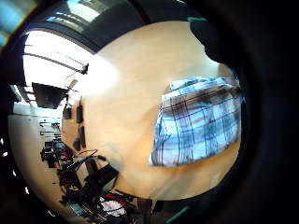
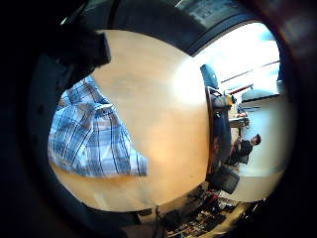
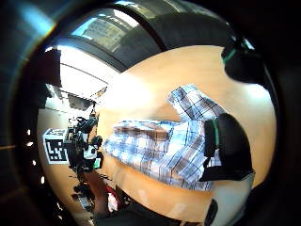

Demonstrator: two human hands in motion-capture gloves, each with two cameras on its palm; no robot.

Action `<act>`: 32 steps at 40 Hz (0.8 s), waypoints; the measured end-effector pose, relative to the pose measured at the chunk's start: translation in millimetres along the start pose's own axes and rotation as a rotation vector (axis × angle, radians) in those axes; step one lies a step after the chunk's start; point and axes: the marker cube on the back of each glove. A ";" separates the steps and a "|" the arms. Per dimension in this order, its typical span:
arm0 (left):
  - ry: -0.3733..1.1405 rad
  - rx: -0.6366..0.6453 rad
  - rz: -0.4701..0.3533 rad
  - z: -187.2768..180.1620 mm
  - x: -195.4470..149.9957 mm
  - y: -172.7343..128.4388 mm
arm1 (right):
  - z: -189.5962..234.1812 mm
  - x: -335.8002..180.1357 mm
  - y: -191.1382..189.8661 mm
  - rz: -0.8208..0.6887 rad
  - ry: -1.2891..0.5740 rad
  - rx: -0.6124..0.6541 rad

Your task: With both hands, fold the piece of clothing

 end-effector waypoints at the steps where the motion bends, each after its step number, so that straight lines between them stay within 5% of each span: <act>1: -0.002 -0.036 -0.008 -2.8 1.5 4.4 | -1.3 -0.7 1.3 -0.008 -0.001 0.001; 8: -0.005 -0.129 -0.084 -30.4 21.0 42.1 | -39.6 -2.9 53.5 -0.008 0.029 0.052; 14: -0.032 -0.019 -0.067 16.9 40.7 43.7 | -15.0 20.2 91.1 0.010 0.009 0.104; 21: -0.103 -0.063 -0.058 67.7 49.4 44.7 | 58.9 58.7 120.7 0.051 0.092 -0.192; 32: 0.206 -0.207 -0.019 120.8 45.5 47.4 | 71.3 68.3 142.0 0.013 0.389 -0.464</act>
